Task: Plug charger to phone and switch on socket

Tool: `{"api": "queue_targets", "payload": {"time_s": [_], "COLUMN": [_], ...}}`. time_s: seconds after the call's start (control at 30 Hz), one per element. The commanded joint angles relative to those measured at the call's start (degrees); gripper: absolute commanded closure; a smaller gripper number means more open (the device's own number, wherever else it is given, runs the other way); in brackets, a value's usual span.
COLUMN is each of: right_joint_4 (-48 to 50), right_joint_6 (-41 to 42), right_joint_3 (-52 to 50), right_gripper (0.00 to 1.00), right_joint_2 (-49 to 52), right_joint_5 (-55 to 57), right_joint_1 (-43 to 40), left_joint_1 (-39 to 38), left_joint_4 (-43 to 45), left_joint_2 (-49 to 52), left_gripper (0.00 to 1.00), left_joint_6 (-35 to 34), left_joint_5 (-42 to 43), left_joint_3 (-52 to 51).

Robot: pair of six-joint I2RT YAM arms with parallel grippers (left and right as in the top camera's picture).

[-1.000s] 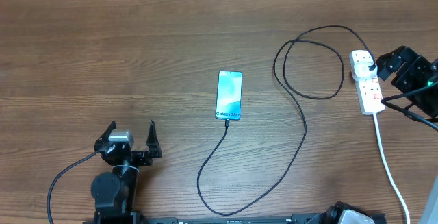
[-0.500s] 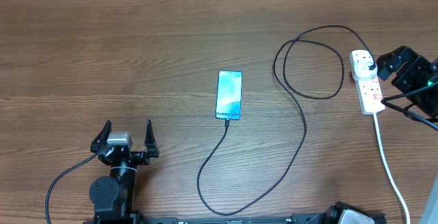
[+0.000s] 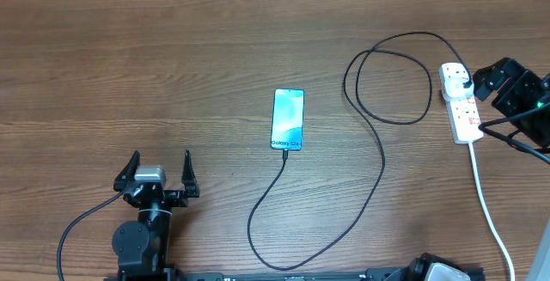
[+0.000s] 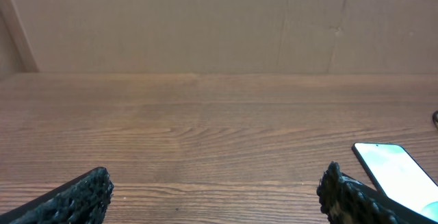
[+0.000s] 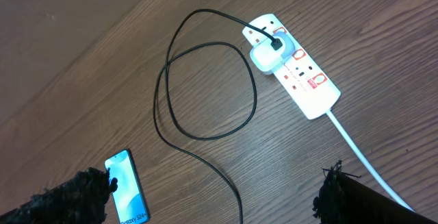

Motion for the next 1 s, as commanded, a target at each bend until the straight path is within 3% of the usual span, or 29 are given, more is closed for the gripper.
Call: {"api": "queue_targets", "payload": {"time_s": [0.0,0.3,0.4,0.7,0.77,0.8,0.97], "right_joint_4": [0.26,0.87,6.60,42.49,53.57,64.13,91.32], "right_joint_6": [0.22,-0.13,0.35,0.24,0.22,0.22,0.20], "right_joint_3": [1.09,0.76,-2.19,-30.32,-39.06,-47.01,-67.93], "right_gripper": [0.00,0.00,0.00,0.00,0.00,0.00,0.00], "right_joint_2": [-0.17,-0.35,-2.05,-15.15,-19.21,-22.64,-32.72], "right_joint_5": [0.44,1.68,-1.07,-5.01,-4.98,-4.98,-4.96], "right_joint_1": [0.22,0.22,0.74,9.60,12.17,14.34,18.86], "left_joint_1": [0.31,0.31,0.31,0.31,0.31,0.31,0.31], "left_joint_4": [-0.17,-0.17,-0.17,-0.17,-0.17,-0.17,-0.17], "left_joint_2": [-0.61,-0.61,-0.61,-0.61,-0.61,-0.61,-0.61], "left_gripper": [0.00,0.00,0.00,0.00,0.00,0.00,0.00], "left_joint_6": [1.07,1.07,1.07,1.07,1.07,1.07,1.07], "left_joint_5": [-0.39,-0.39,-0.39,-0.39,-0.39,-0.39,-0.39], "left_joint_3": [-0.20,-0.20,-0.20,-0.20,-0.20,-0.20,-0.20]}}
